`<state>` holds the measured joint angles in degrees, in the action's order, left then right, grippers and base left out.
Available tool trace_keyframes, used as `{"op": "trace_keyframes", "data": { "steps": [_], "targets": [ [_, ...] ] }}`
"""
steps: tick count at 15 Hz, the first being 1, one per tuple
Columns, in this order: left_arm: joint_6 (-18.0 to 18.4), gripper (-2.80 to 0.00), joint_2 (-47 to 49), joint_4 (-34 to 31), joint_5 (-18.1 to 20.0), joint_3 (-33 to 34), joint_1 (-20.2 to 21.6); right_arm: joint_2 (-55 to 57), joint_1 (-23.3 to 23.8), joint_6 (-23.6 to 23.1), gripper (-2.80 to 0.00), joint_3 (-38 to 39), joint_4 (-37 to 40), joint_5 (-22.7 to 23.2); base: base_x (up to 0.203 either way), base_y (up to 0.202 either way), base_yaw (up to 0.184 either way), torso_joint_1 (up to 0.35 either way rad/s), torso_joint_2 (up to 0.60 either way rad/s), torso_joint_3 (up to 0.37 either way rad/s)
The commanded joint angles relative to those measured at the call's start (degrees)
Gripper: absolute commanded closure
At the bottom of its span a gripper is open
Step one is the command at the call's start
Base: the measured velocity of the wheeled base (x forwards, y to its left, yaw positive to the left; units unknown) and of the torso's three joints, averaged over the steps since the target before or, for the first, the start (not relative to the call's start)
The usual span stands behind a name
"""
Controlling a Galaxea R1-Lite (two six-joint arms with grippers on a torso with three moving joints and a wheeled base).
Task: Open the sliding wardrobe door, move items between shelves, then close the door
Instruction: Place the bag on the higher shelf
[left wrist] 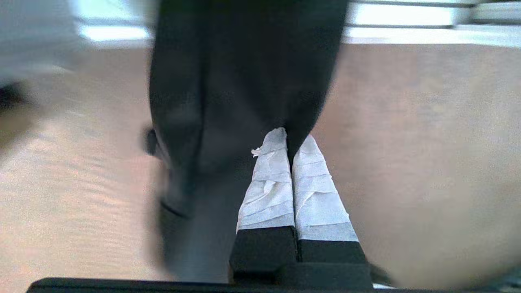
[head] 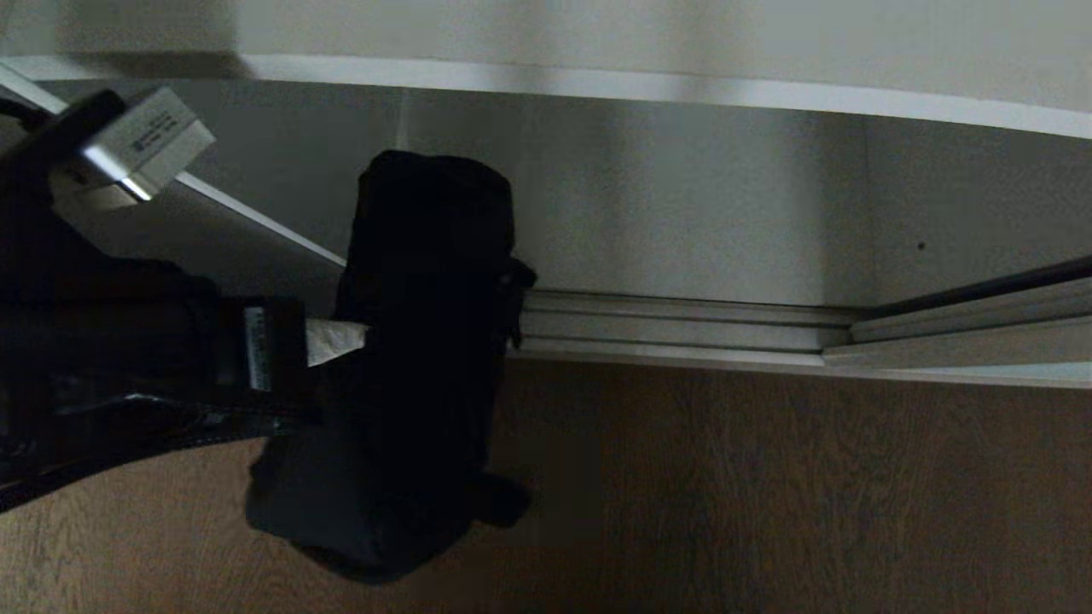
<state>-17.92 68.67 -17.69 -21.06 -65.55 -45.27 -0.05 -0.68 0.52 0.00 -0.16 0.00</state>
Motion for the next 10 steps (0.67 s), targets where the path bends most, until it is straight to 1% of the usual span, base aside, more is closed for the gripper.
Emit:
{"op": "trace_keyframes", "data": {
  "steps": [1,3,4,5,6,7,9,10],
  "targets": [
    [2.28,0.00,-6.45,-2.70,-2.23,1.54,0.16,-0.04,-0.02,0.00,0.00,0.00,-0.02,0.00,0.000,0.000,0.000,0.000,0.00,0.000],
    [3.10,0.00,-9.54,-7.28,-3.08,1.73,0.74,-0.04,-0.02,0.00,0.00,0.00,-0.02,0.00,0.000,0.000,0.000,0.000,0.00,0.000],
    [4.25,0.00,-10.29,-8.19,-3.41,1.31,1.92,-0.04,-0.02,0.00,0.00,0.00,-0.02,0.00,0.000,0.000,0.000,0.000,0.00,0.000],
    [6.54,0.00,-10.76,-8.23,-4.00,1.12,3.47,-0.04,-0.02,0.00,0.00,0.00,-0.02,0.00,0.000,0.000,0.000,0.000,0.00,0.000],
    [9.61,0.00,-11.39,-8.02,-4.90,1.05,5.30,-0.04,-0.02,0.00,0.00,0.00,-0.02,0.00,0.000,0.000,0.000,0.000,0.00,0.000],
    [11.26,0.00,-11.81,-7.85,-5.29,0.83,6.77,-0.04,-0.02,0.00,0.00,0.00,-0.02,0.00,0.000,0.000,0.000,0.000,0.00,0.000],
    [12.78,0.00,-12.92,-8.01,-4.74,-0.40,10.79,-0.04,-0.02,0.00,0.00,0.00,-0.02,0.00,0.000,0.000,0.000,0.000,0.00,0.000],
    [13.60,0.00,-13.70,-8.15,-3.44,-1.15,13.60,-0.04,-0.02,0.00,0.00,0.00,-0.02,0.00,0.000,0.000,0.000,0.000,0.00,0.000]
  ]
}}
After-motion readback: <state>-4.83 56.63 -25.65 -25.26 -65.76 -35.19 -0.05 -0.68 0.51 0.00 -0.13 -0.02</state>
